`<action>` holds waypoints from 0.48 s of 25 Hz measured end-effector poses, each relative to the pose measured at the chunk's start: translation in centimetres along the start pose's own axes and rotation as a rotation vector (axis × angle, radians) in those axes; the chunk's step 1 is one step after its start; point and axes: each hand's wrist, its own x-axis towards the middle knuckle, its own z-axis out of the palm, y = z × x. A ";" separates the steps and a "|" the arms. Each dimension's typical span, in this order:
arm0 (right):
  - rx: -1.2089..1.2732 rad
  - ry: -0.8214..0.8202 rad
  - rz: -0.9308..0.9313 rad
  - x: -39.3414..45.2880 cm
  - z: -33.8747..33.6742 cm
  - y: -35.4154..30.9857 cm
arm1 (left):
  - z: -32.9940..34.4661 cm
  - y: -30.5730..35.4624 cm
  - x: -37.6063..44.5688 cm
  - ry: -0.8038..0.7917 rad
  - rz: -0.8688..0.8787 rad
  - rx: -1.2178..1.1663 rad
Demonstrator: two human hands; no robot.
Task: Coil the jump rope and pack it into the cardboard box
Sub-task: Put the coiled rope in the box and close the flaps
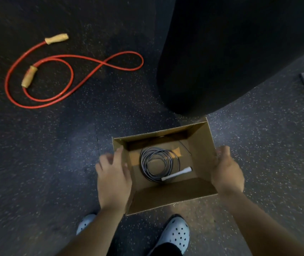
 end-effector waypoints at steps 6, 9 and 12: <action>-0.126 -0.006 -0.112 -0.2 -0.1 -0.2 | 0.0 2.2 8.0 -0.151 0.379 0.245; -0.154 -0.088 -0.217 -0.7 0.9 -0.9 | 0.3 3.6 9.1 -0.172 0.359 0.084; -0.137 -0.190 -0.319 -0.8 2.8 -2.0 | 1.1 4.2 8.7 -0.295 0.530 -0.067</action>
